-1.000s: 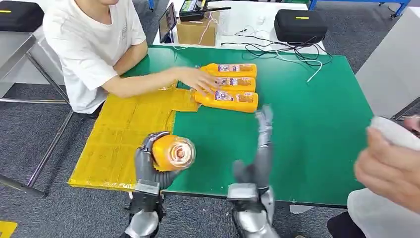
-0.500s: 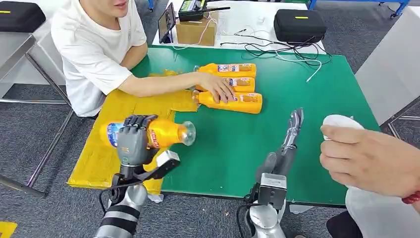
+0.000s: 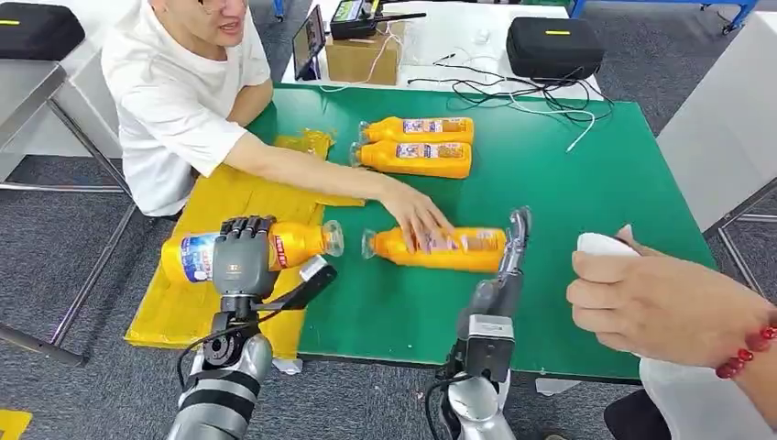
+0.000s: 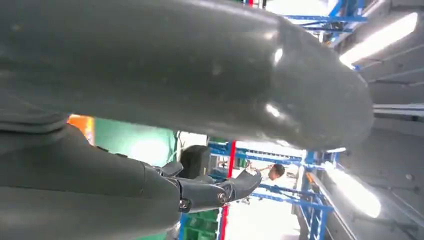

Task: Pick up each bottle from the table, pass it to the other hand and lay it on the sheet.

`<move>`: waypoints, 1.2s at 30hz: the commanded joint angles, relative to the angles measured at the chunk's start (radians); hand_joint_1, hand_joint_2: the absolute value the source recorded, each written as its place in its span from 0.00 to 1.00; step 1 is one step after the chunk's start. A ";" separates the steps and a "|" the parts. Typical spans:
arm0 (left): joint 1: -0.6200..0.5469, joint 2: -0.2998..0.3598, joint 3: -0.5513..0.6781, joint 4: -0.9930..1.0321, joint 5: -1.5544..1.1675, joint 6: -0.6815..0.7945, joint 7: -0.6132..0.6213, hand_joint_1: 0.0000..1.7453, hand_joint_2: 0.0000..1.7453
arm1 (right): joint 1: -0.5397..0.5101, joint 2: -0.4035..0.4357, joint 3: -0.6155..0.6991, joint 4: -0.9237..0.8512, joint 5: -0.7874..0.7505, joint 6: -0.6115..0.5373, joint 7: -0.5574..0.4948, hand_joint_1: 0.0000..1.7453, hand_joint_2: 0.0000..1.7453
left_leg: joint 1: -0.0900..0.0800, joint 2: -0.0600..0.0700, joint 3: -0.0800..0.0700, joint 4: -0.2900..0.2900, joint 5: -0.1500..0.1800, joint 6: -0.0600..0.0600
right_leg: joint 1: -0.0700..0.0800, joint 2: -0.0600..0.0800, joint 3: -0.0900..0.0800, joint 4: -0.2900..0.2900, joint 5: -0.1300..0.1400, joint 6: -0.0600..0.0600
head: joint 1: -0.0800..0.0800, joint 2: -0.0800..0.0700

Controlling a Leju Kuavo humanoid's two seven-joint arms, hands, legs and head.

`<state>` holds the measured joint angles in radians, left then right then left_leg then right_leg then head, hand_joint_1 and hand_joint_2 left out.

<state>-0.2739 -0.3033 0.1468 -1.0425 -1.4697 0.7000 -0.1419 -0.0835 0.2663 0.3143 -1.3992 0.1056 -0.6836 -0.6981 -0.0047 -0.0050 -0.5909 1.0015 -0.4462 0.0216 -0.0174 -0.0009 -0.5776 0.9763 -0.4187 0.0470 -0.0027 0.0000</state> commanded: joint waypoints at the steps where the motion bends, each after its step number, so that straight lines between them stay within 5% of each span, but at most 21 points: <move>1: -0.092 0.066 -0.032 0.270 0.085 -0.002 -0.003 1.00 1.00 | -0.048 -0.037 0.034 0.117 -0.020 -0.005 0.000 0.00 0.00 | 0.001 -0.001 0.005 -0.002 -0.001 -0.002 | 0.002 -0.001 0.006 -0.003 -0.001 -0.002 | 0.000 0.000; 9: -0.100 0.046 0.037 0.333 0.100 -0.002 0.000 1.00 1.00 | -0.035 -0.036 0.020 0.121 -0.020 -0.008 0.000 0.00 0.00 | 0.000 0.000 0.002 -0.001 0.000 -0.001 | 0.000 0.000 0.002 -0.001 0.000 -0.001 | 0.000 0.000; 10: -0.108 0.046 0.047 0.361 0.109 -0.002 -0.003 1.00 0.00 | -0.034 -0.035 0.016 0.125 -0.021 -0.006 0.000 0.00 0.00 | 0.001 0.000 0.003 -0.001 -0.001 -0.001 | 0.001 0.000 0.004 -0.002 0.000 -0.002 | 0.000 0.000; 19: -0.181 0.088 -0.041 0.572 0.156 -0.004 0.050 1.00 0.00 | -0.031 -0.038 -0.010 0.127 -0.025 0.003 0.000 0.00 0.00 | 0.001 -0.001 0.003 -0.001 0.000 -0.001 | 0.001 0.000 0.003 -0.001 0.000 -0.001 | 0.000 0.000; 20: -0.186 0.090 -0.052 0.586 0.157 -0.015 0.057 0.88 0.00 | -0.032 -0.039 -0.014 0.129 -0.026 0.005 0.000 0.00 0.00 | 0.001 0.000 0.004 -0.001 0.000 -0.002 | 0.001 0.000 0.005 -0.002 0.000 -0.002 | 0.000 0.000; 21: -0.186 0.090 -0.052 0.586 0.157 -0.015 0.057 0.66 1.00 | -0.032 -0.039 -0.014 0.129 -0.026 0.005 0.000 0.00 0.00 | 0.001 0.000 0.005 -0.002 0.000 -0.001 | 0.001 0.000 0.005 -0.002 0.000 -0.002 | 0.000 0.000; 22: -0.186 0.090 -0.052 0.586 0.157 -0.015 0.057 0.40 1.00 | -0.032 -0.039 -0.014 0.129 -0.026 0.005 0.000 0.00 0.00 | 0.001 0.000 0.004 -0.001 0.000 -0.001 | 0.001 0.000 0.005 -0.001 0.000 -0.001 | 0.000 0.000; 24: -0.182 0.099 -0.085 0.594 0.169 -0.027 0.082 0.20 1.00 | -0.027 -0.038 -0.025 0.132 -0.023 0.008 0.000 0.00 0.00 | 0.001 0.000 0.005 -0.001 -0.001 -0.001 | 0.001 0.000 0.006 -0.002 0.000 -0.002 | 0.000 0.000; 31: -0.171 0.109 -0.106 0.599 0.255 -0.113 0.054 0.24 1.00 | -0.018 -0.041 -0.042 0.137 -0.021 0.018 0.000 0.00 0.00 | 0.001 0.001 0.006 -0.001 0.000 -0.001 | 0.001 0.001 0.006 -0.002 0.000 -0.002 | 0.000 0.000; 36: -0.159 0.106 -0.119 0.576 0.343 -0.166 0.008 0.13 1.00 | -0.013 -0.043 -0.053 0.137 -0.020 0.028 0.000 0.00 0.00 | 0.001 0.001 0.008 -0.002 0.000 -0.001 | 0.001 0.001 0.007 -0.002 0.000 -0.002 | 0.000 0.000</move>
<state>-0.4408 -0.2316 0.0771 -0.5390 -1.2075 0.6001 -0.1037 -0.0848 0.2464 0.2979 -1.3203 0.0885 -0.6645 -0.6981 -0.0047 -0.0055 -0.5867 1.0013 -0.4461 0.0215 -0.0175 -0.0011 -0.5732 0.9762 -0.4188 0.0470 -0.0027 0.0004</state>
